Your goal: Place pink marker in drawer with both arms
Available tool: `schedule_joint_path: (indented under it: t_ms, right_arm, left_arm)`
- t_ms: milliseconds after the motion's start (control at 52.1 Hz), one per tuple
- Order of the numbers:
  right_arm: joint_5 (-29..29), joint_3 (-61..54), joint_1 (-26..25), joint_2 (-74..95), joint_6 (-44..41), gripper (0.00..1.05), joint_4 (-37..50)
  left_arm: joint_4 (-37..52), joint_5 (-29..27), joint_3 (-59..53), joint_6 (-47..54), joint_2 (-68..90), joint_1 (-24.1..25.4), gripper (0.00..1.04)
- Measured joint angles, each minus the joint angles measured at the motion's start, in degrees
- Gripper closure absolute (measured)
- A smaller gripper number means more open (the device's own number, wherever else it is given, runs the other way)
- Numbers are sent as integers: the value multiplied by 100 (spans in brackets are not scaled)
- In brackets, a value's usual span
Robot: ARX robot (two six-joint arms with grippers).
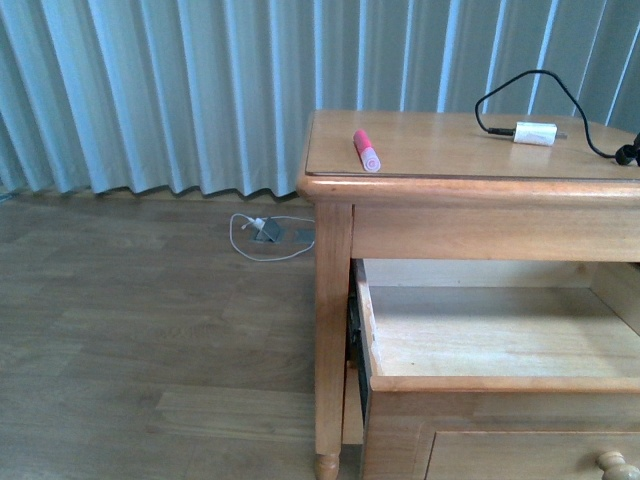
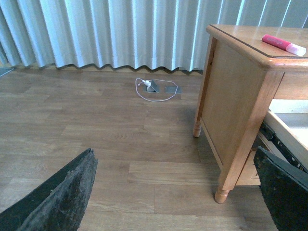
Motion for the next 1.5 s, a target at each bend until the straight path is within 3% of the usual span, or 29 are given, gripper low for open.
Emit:
schedule_joint_path:
  t_ms: [96,211,345,479,690,1189,1227,1285,1342,1400,1496]
  right_arm:
    - [-216,0,-74,-1246,2,6,-1143]
    - [-481,166,-195,-3102,-24,8,-3027]
    - [-710,391,-249,-4489,-79,8,-4457]
    - [-911,527,-378,-5412,-103,8,-5351]
    - [-1200,662,-632,-5897,-4,8,-5917]
    - [-1257,662,-627,-5936,17,8,-5949]
    - [-1257,664,-629,-5936,17,8,-5949]
    - [-1257,664,-629,-5936,17,8,-5949]
    - [-1255,664,-629,-5936,17,8,-5949]
    - [-1257,664,-629,-5936,17,8,-5949]
    - [-1255,664,-629,-5936,17,8,-5949]
  left_arm:
    - [0,0,0,0,0,0,6]
    - [0,0,0,0,0,0,6]
    - [0,0,0,0,0,0,6]
    - [0,0,0,0,0,0,6]
    - [0,0,0,0,0,0,6]
    - [0,0,0,0,0,0,6]
    - [31,-275,2,-22,39,-90,6]
    - [343,-1655,15,-94,428,-564,6]
    - [623,-2286,74,-94,905,-859,6]
    - [990,-2382,284,-127,1569,-1045,6]
    - [1596,-1902,944,-94,2796,-1036,6]
